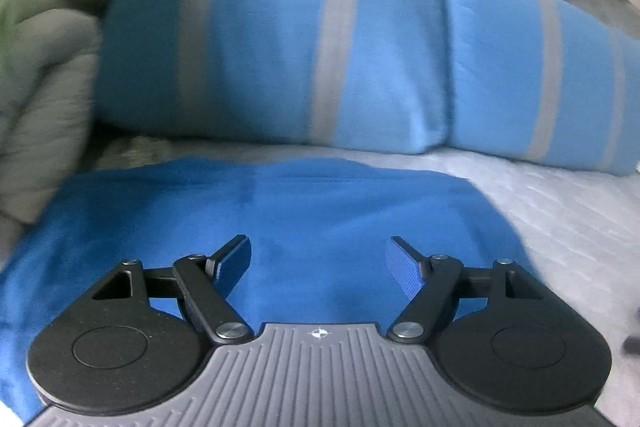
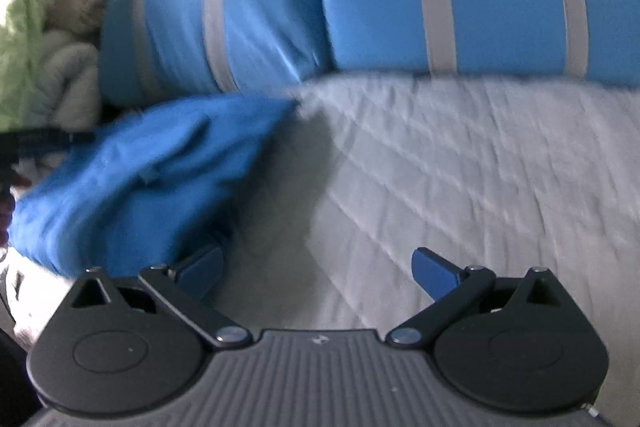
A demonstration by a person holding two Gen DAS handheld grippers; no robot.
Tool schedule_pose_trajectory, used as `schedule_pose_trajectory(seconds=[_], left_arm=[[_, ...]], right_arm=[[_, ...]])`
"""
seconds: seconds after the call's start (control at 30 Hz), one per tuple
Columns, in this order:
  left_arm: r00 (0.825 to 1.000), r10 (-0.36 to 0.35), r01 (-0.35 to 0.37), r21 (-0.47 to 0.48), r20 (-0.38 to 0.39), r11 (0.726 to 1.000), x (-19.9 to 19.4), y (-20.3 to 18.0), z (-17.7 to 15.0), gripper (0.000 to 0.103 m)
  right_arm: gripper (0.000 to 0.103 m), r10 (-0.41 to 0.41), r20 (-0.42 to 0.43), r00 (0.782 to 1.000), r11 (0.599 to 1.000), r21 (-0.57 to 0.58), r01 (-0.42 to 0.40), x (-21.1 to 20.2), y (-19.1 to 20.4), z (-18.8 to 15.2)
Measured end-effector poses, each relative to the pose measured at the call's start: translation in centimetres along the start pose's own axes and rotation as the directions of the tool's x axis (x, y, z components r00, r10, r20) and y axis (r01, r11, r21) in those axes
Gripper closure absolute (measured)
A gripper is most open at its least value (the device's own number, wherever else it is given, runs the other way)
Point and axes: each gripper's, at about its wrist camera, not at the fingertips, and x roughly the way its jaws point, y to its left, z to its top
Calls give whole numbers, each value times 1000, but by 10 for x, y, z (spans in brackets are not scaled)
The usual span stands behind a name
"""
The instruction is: Fold clothes
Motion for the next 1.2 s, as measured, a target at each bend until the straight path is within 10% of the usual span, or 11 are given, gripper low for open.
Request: schedule_pose_trajectory(seconds=[0.57, 0.73, 0.93, 1.2], left_arm=[[994, 83, -86, 42, 72, 995, 75, -67, -38, 22], [988, 122, -128, 68, 97, 989, 66, -72, -39, 21], [997, -39, 37, 22, 69, 999, 36, -59, -45, 19], [993, -45, 32, 119, 108, 992, -41, -80, -84, 19]], right_arm=[[1, 11, -45, 999, 999, 44, -9, 6, -16, -10], [1, -12, -74, 997, 999, 35, 14, 17, -15, -15], [1, -71, -47, 996, 997, -35, 70, 15, -14, -23], [1, -147, -24, 989, 988, 45, 148, 8, -32, -21]])
